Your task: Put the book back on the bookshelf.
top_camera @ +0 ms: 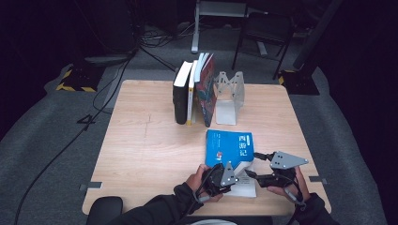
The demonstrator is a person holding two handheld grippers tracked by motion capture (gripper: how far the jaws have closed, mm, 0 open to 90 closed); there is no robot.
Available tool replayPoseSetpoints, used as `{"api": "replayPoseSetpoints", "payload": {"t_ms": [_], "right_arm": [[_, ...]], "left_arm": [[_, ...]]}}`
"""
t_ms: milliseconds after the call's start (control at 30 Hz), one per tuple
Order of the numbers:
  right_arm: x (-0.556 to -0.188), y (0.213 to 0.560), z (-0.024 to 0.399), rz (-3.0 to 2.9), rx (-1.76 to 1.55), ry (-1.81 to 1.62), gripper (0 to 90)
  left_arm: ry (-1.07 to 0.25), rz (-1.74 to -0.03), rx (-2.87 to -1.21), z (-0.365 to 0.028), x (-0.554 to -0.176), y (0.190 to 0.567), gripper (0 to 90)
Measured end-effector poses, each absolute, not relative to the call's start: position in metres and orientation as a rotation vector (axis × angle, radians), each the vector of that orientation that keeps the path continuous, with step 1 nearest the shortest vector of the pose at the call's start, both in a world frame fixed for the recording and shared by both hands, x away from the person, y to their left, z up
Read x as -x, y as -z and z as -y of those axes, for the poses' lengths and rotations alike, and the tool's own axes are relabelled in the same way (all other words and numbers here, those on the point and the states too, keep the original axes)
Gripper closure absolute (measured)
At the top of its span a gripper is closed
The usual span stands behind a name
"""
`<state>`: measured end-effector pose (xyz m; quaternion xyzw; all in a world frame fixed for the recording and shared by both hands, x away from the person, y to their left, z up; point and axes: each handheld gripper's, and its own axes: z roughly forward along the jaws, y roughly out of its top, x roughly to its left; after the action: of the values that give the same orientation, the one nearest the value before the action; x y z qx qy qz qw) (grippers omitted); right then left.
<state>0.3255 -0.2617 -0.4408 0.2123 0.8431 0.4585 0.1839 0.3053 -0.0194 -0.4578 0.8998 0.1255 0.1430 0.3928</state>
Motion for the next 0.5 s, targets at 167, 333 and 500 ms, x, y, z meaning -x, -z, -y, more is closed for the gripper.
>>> {"api": "replayPoseSetpoints", "payload": {"t_ms": [167,333,500], "right_arm": [[-0.326,0.445,0.257,-2.409,-0.559,-1.253,31.5],[-0.332,0.45,0.247,-2.44,-0.513,-1.208,31.8],[-0.341,0.454,0.235,-2.461,-0.468,-1.184,32.0]], "left_arm": [[-0.337,-0.256,-2.285,0.001,-0.311,0.455,77.0],[-0.327,-0.205,-2.311,-0.028,-0.316,0.455,78.9],[-0.323,-0.237,-2.308,-0.059,-0.319,0.454,78.9]]}}
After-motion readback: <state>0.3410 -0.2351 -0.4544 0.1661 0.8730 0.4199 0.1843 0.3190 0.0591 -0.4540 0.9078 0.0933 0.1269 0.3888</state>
